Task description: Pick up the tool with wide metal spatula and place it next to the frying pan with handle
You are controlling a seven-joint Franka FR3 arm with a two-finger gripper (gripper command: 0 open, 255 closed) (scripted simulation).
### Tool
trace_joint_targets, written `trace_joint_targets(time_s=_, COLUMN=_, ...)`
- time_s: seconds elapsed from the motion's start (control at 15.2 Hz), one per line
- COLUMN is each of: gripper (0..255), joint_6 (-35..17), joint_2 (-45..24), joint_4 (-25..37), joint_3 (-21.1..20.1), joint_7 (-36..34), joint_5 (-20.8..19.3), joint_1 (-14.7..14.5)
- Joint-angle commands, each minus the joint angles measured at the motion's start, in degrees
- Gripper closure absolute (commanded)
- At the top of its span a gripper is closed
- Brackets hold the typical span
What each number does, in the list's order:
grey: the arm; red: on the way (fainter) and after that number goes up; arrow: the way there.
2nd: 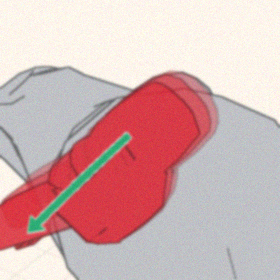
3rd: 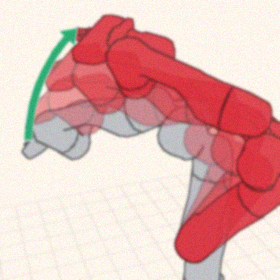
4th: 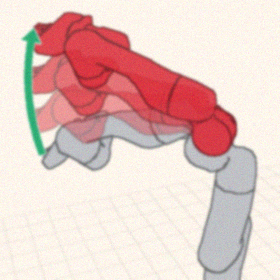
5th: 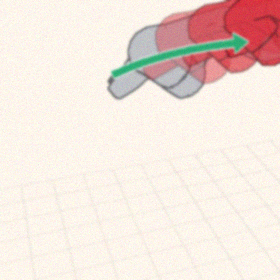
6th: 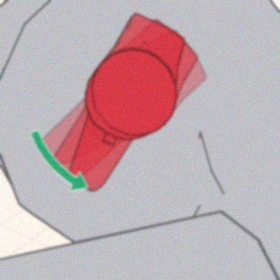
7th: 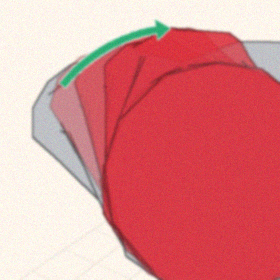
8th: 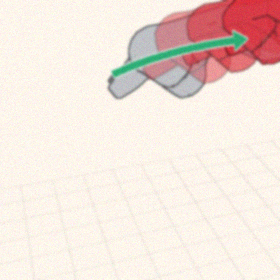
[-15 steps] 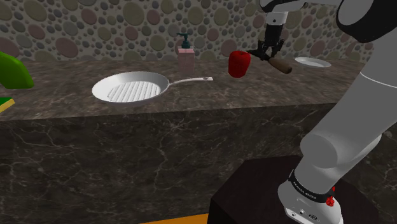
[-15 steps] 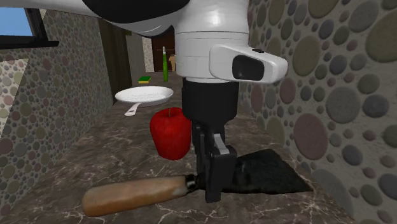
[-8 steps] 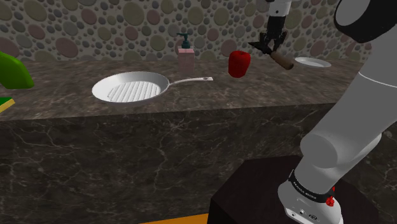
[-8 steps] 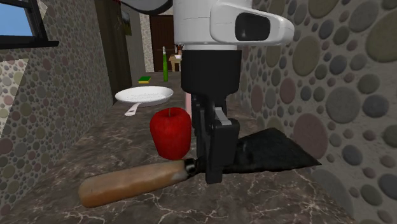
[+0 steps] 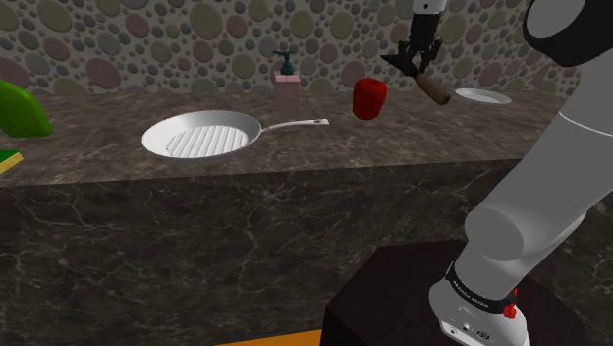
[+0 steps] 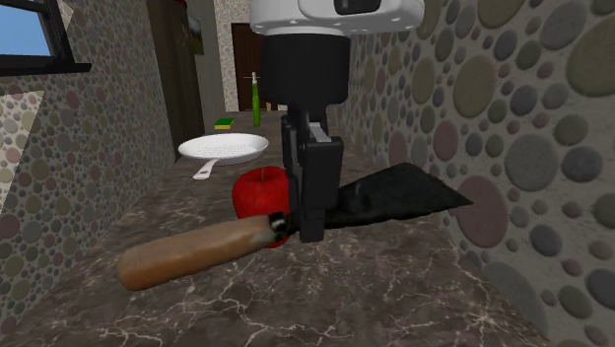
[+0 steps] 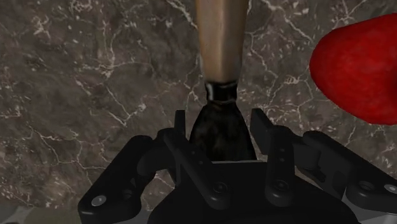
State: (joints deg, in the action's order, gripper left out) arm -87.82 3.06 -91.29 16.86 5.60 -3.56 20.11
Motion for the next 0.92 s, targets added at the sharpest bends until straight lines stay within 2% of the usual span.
trace_joint_targets(time_s=0.0, gripper=255, joint_6=-0.1, joint_2=2.3, joint_4=-2.5, joint_3=-1.5, joint_7=-2.8, joint_5=-0.5, joint_1=-1.3)
trace_joint_targets(time_s=0.4, gripper=255, joint_6=-0.1, joint_2=8.4, joint_4=-9.0, joint_3=-6.6, joint_7=-11.6, joint_5=-1.0, joint_1=-4.7)
trace_joint_targets(time_s=0.86, gripper=255, joint_6=0.3, joint_2=12.7, joint_4=-13.4, joint_3=-12.9, joint_7=-21.5, joint_5=0.2, joint_1=-8.4)
